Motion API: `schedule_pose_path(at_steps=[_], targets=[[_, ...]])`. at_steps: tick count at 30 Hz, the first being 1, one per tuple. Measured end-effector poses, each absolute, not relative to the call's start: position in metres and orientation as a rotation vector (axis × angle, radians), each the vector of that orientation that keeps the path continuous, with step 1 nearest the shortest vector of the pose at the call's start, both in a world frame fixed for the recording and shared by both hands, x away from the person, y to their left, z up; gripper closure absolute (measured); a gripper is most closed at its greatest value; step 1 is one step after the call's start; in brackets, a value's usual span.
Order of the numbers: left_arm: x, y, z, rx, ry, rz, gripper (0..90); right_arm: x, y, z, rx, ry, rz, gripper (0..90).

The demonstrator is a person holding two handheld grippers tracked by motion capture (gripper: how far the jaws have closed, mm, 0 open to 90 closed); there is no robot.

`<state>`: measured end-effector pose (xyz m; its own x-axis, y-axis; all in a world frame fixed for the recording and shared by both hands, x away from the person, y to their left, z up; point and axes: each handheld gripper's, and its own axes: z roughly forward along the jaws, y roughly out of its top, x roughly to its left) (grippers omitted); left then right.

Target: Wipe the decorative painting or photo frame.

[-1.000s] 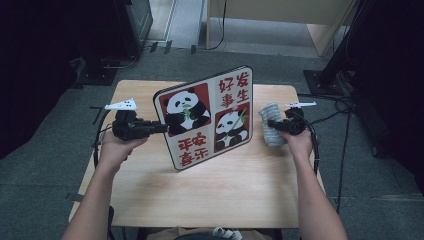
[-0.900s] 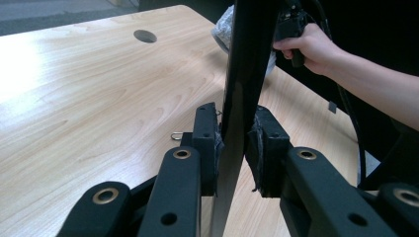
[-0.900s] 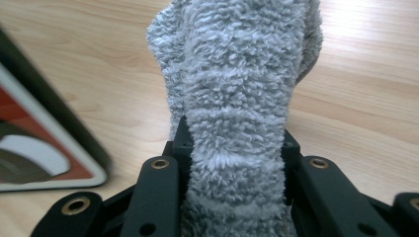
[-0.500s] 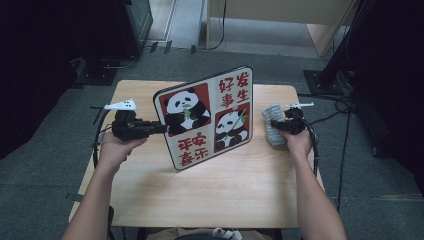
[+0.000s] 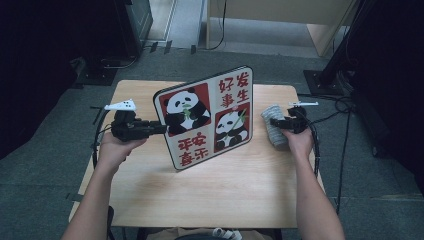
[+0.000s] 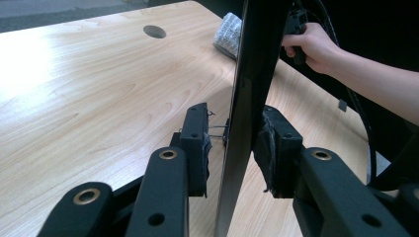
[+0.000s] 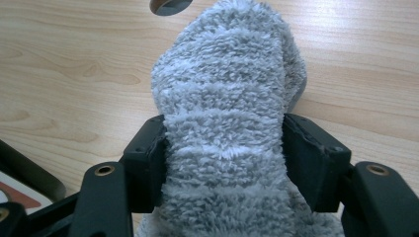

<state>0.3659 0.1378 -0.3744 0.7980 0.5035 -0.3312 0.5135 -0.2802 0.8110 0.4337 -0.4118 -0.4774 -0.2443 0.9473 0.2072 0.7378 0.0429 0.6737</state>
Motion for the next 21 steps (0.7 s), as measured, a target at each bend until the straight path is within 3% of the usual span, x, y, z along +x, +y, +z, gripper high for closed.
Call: schedule_pose_path(at_steps=[6,21], targets=[[0.366,0.138,-0.375,1.942,0.784,0.024,57.4,0.431,-0.406,-0.472,1.672,2.05,0.981,37.8],[0.366,0.138,-0.375,1.947,0.805,0.067,44.4,0.42,-0.406,-0.457,1.626,2.025,0.989,36.7]])
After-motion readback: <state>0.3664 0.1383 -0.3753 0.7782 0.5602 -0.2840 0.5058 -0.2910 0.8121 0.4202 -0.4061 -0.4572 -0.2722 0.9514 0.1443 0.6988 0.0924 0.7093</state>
